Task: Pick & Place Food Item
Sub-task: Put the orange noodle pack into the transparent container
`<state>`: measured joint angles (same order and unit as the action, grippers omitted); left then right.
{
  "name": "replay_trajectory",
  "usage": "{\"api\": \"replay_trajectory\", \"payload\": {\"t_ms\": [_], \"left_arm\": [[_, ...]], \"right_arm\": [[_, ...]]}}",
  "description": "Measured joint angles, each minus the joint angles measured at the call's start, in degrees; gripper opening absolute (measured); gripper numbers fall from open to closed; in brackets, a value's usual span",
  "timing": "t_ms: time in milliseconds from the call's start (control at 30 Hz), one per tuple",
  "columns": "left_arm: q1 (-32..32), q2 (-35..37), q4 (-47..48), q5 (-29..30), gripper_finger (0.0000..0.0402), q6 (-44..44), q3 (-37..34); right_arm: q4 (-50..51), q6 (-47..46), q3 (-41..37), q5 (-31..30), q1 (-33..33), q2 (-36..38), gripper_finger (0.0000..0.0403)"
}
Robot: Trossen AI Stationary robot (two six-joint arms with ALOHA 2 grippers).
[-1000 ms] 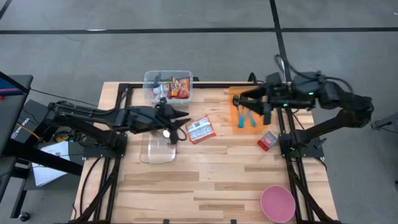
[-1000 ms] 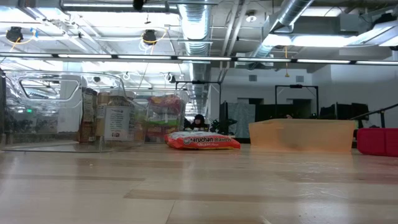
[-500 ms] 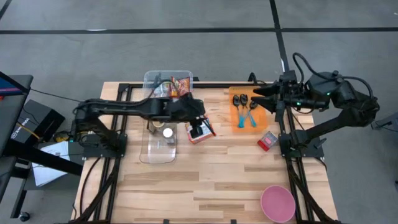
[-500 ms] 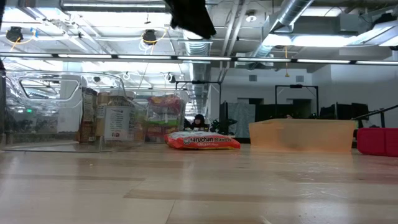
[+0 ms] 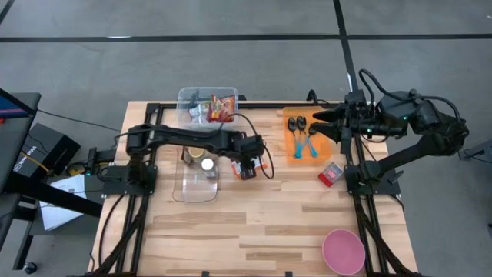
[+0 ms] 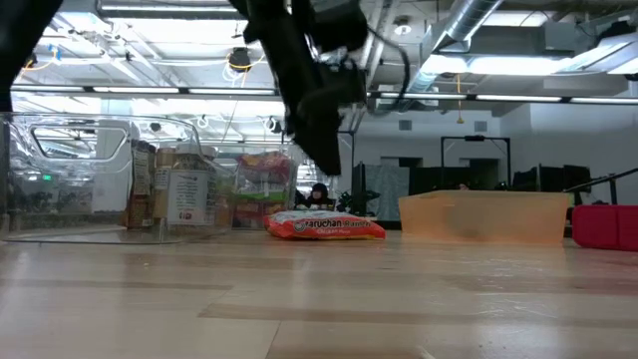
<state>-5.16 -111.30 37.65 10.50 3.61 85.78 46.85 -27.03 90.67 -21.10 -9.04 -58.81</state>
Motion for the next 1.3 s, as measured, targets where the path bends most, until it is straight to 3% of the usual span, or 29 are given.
{"api": "replay_trajectory", "payload": {"t_ms": [333,567,833,933,1067,1233,1300], "left_arm": [[-2.67,-4.75,0.40,-0.16,0.0133,5.68,-0.04],[-4.65,-4.75,-0.22,-5.91,0.0116,5.71,-0.06],[-4.24,-4.73,-3.40,-8.20,0.0117,5.97,-5.14],[-4.14,-4.48,-4.53,-6.29,0.0112,7.52,-6.97],[-4.17,-4.31,-5.43,-5.99,0.0086,8.88,-7.67],[-4.17,-4.16,-6.76,-6.02,0.0018,9.32,-7.78],[-4.19,-4.14,-7.51,-6.63,0.0009,9.32,-7.78]], "right_arm": [[0.37,0.00,0.00,0.02,-0.02,0.00,0.0200],[0.76,0.00,0.00,0.04,-0.10,0.00,0.0200],[0.79,0.00,0.00,0.04,-1.18,0.00,0.0200],[0.81,0.00,0.00,0.02,-1.14,0.00,0.0200],[0.78,0.00,0.00,0.02,-1.14,0.00,0.0200],[0.77,0.00,0.00,0.02,-1.14,0.00,0.0200],[0.76,0.00,0.00,0.02,-1.14,0.00,0.0200]]}}
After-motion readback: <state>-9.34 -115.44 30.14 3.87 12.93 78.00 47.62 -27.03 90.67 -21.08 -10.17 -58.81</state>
